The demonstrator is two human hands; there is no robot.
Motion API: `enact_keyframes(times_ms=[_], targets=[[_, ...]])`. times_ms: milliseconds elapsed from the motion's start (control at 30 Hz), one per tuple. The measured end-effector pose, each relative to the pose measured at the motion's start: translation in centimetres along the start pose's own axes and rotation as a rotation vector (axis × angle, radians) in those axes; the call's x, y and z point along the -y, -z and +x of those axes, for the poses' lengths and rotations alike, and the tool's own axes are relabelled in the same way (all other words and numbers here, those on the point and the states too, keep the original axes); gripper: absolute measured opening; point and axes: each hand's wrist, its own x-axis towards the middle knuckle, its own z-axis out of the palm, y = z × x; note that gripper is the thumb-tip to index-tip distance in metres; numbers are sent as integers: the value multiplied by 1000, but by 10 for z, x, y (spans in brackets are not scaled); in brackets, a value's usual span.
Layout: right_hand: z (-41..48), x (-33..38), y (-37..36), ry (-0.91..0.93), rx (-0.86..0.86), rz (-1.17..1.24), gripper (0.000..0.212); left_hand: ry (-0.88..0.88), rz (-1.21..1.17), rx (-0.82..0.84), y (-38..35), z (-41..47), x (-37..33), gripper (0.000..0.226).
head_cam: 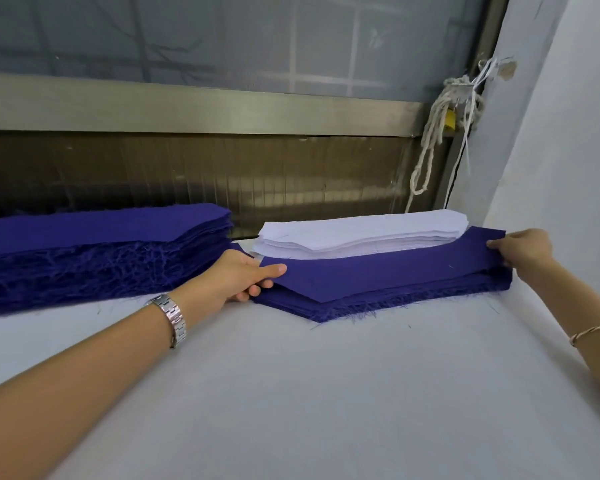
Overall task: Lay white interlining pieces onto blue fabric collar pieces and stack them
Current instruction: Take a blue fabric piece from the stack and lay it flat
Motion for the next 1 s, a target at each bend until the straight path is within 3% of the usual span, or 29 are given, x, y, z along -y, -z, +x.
enact_keyframes(times_ms=[533, 667, 833, 1000], targets=[[-6, -5, 4, 47, -2, -148, 41, 7, 45, 89, 12, 0, -5, 34], [-8, -5, 8, 0, 25, -161, 37, 21, 159, 98, 15, 0, -1, 37], [-13, -6, 6, 65, 15, -242, 50, -41, 271, 56, 15, 5, 4, 42], [-15, -8, 3, 114, 7, -308, 49, -54, 433, 12, 15, 6, 6, 52]])
